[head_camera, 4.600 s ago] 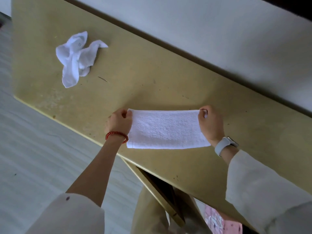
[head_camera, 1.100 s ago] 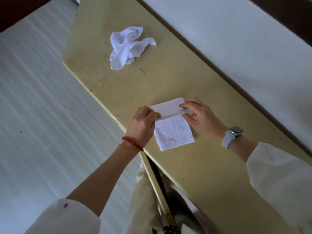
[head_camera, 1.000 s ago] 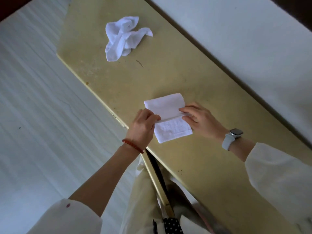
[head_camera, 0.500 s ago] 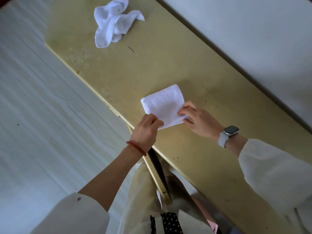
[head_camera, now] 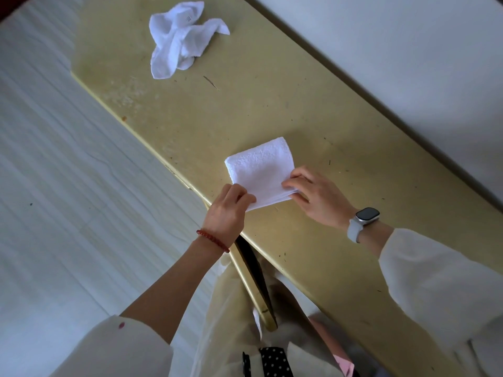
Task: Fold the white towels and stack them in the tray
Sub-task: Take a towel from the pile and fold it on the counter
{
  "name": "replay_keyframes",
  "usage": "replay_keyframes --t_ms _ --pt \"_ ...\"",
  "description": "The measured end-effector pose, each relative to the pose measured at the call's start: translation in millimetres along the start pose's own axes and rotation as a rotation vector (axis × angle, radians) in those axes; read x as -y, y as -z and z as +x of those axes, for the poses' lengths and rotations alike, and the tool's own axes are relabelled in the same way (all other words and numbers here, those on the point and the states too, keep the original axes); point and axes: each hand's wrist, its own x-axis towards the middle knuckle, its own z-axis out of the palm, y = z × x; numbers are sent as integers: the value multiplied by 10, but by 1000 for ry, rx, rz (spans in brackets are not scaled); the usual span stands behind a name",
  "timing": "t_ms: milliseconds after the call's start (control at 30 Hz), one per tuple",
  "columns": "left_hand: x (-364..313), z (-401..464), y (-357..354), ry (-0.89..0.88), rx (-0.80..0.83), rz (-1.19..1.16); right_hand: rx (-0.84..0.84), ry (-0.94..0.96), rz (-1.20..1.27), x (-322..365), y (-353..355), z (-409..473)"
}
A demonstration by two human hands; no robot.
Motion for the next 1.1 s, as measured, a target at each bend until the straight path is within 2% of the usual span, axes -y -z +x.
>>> replay_keyframes --t_ms 367,833,1100 --pt "42 -56 -11 33 54 0 56 -35 21 -52 -97 -21" --pt "37 -29 -33 63 89 -16 10 159 -146 -55 -47 -9" --pt "54 -17 40 78 124 -64 20 133 -173 -119 -82 -49"
